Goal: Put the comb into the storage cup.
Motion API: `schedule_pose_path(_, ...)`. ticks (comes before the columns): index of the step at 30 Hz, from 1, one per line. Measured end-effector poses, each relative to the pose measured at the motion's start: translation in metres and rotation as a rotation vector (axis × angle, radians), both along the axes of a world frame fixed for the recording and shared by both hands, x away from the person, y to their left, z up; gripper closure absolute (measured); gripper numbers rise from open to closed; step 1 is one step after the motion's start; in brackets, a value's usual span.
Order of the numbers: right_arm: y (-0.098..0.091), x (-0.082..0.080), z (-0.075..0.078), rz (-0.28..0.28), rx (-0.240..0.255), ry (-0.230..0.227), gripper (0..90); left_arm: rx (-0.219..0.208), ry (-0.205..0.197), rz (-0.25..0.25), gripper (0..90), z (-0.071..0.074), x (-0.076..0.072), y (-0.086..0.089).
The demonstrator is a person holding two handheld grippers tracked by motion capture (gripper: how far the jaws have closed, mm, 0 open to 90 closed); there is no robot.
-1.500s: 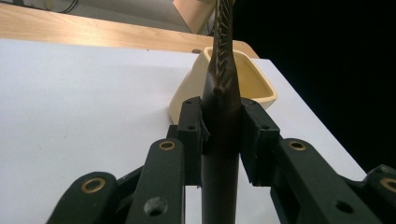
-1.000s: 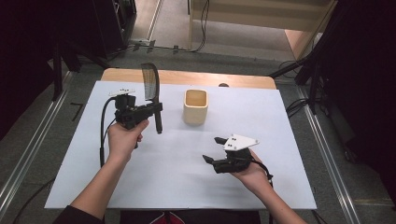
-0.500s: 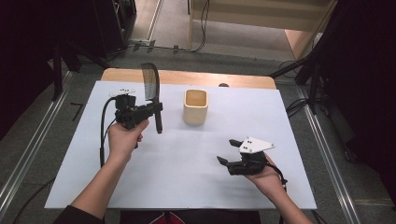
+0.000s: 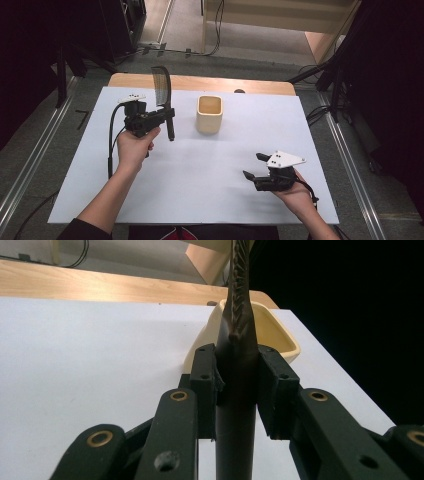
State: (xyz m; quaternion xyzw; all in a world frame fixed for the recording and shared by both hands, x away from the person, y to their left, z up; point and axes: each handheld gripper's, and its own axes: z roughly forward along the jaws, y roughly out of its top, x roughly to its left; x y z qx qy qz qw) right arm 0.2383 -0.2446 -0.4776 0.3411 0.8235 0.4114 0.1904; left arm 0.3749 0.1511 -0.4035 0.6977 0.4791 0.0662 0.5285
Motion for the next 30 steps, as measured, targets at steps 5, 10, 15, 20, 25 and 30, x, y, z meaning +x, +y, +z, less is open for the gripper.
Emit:
schedule_pose_path(5, -0.004, -0.003, -0.001, -0.002, -0.006, 0.001, 22.8, 0.007, -0.02, -0.006, 73.0, 0.001, 0.002, -0.004)
schedule_pose_path(10, -0.009, -0.003, -0.001, -0.02, 0.011, 0.008, 22.8, -0.004, -0.028, -0.017, 73.0, 0.004, 0.011, -0.01)
schedule_pose_path(15, -0.01, -0.002, -0.002, -0.011, 0.011, 0.013, 22.8, 0.0, -0.044, -0.036, 73.0, 0.006, 0.016, -0.019)
schedule_pose_path(20, -0.01, -0.002, -0.002, -0.013, 0.017, 0.018, 22.8, -0.016, -0.047, -0.05, 73.1, 0.01, 0.022, -0.03)
schedule_pose_path(25, -0.01, -0.001, -0.002, -0.008, 0.021, 0.02, 22.8, -0.026, -0.064, -0.058, 73.1, 0.017, 0.026, -0.038)
schedule_pose_path(30, -0.008, -0.001, -0.003, 0.002, 0.012, 0.023, 22.8, -0.041, -0.078, -0.062, 73.1, 0.023, 0.03, -0.042)
